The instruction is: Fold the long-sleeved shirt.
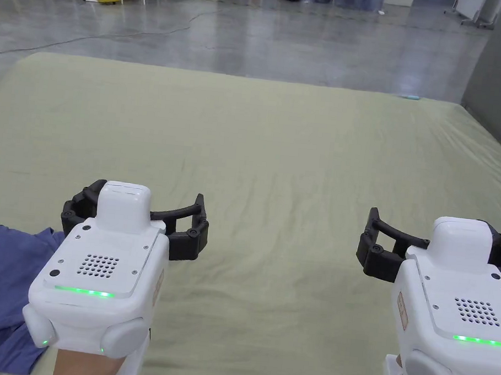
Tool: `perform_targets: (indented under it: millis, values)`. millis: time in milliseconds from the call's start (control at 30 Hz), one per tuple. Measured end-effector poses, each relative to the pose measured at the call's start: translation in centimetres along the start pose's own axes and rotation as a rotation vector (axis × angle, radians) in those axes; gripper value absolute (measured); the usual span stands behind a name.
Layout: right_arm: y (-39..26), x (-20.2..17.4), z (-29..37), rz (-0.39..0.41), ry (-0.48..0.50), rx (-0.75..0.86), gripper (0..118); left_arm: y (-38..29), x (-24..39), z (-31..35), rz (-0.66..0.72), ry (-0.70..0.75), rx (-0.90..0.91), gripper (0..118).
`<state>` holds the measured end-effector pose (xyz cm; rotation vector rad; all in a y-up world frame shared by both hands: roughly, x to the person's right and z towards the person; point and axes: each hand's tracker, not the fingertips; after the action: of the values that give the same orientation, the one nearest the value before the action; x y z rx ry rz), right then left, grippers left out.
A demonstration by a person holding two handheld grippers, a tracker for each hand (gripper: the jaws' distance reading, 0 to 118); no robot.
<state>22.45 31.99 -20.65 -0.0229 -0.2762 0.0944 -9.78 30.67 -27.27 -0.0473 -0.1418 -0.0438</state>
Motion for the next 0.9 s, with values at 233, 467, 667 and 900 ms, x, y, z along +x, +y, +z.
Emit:
perform_targets:
  millis: [233, 467, 667, 900]
  values:
    - [0.05, -0.04, 0.02, -0.024, 0.009, 0.001, 118, 0.15, -0.05, 0.03, 0.006, 0.003, 0.001, 118]
    - [-0.14, 0.17, 0.07, -0.028, 0.014, -0.005, 118, 0.19, -0.16, 0.05, 0.011, 0.005, 0.002, 118]
    - [-0.08, 0.23, 0.05, -0.027, 0.014, -0.003, 118, 0.18, -0.10, 0.05, 0.008, 0.005, 0.002, 118]
    - [-0.12, 0.20, 0.00, -0.025, 0.014, -0.005, 118, 0.11, -0.14, -0.09, -0.001, 0.013, 0.001, 118]
